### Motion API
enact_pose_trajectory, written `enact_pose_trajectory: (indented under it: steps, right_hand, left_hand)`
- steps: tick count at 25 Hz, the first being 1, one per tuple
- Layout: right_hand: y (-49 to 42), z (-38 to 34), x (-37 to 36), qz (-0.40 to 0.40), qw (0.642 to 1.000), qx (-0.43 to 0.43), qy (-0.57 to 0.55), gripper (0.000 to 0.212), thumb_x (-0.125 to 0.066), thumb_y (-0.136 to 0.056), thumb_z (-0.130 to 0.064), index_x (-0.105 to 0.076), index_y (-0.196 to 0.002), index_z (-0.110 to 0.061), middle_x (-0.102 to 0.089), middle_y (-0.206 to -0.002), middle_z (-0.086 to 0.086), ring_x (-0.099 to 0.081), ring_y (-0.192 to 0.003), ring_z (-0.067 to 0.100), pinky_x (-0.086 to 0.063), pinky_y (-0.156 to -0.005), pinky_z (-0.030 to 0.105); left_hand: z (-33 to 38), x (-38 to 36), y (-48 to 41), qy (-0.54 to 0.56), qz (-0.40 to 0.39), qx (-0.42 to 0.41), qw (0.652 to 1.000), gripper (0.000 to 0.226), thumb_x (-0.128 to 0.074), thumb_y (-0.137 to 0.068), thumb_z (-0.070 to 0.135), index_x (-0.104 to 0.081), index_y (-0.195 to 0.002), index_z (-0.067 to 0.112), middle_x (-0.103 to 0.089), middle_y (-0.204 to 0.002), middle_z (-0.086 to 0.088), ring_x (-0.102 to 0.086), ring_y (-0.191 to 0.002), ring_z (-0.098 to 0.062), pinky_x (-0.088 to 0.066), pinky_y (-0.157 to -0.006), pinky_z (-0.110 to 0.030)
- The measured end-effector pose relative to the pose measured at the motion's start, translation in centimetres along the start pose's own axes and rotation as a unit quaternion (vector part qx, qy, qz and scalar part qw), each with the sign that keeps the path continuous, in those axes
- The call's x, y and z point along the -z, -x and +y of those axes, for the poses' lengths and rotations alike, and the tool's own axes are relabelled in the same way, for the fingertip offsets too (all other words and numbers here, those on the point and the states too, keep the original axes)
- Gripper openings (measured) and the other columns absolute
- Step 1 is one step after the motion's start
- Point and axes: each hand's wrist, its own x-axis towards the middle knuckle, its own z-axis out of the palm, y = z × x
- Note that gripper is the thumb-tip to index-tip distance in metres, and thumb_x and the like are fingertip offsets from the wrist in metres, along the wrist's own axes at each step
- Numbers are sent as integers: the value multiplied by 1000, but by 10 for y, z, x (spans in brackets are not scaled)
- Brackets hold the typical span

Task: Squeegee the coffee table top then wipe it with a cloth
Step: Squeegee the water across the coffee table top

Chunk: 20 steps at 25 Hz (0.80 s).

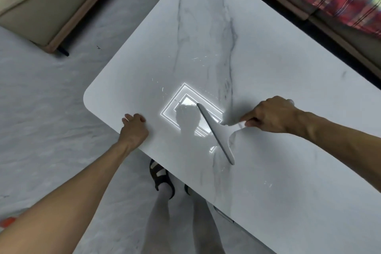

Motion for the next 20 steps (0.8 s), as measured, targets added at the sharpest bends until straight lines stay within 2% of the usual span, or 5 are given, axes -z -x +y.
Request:
enact_pose_trajectory:
  steps: [4, 7, 11, 16, 20]
  right_hand:
    - [-5, -41, 12, 10, 997, 79, 0, 27, -33, -95, -61, -35, -120, -70, -65, -101, -19, -49, -73, 15, -31, -54, 25]
    - [-50, -127, 14, -1, 984, 175, 5, 31, -34, -97, -57, -46, -126, -62, -64, -118, -14, -60, -97, 23, -37, -61, 30]
    - [-113, -190, 31, 24, 986, 165, 0, 39, -31, -100, -55, -45, -136, -53, -61, -128, -5, -57, -114, 26, -11, -51, 24]
    - [-118, -120, 29, 62, 988, 99, -105, 35, -35, -97, -56, -50, -129, -56, -67, -120, -1, -60, -110, 26, -40, -80, 31]
    - [-58, -31, 1, 73, 988, -47, -125, 38, -28, -97, -58, -49, -129, -57, -70, -112, -1, -63, -100, 27, -41, -74, 32]
  left_hand:
    - [-13, 11, 10, 108, 103, 10, 989, 40, -39, -82, -2, -52, -116, 15, -61, -115, -9, -55, -92, -23, -44, -69, -30]
    - [-28, 22, 11, 143, 156, 14, 977, 33, -41, -85, -1, -51, -114, 12, -60, -112, -8, -56, -91, -26, -47, -74, -33]
    - [-37, 35, 5, 153, 186, 15, 970, 28, -43, -87, 4, -49, -114, 12, -53, -104, -4, -55, -90, -27, -49, -74, -36]
    - [-24, 30, -4, 146, 94, 11, 985, 29, -47, -86, 7, -51, -114, 16, -57, -99, -2, -55, -86, -23, -40, -62, -28]
    - [-7, 19, -12, 125, 61, -31, 990, 41, -62, -80, 4, -51, -118, 17, -55, -109, 1, -52, -90, -17, -39, -65, -25]
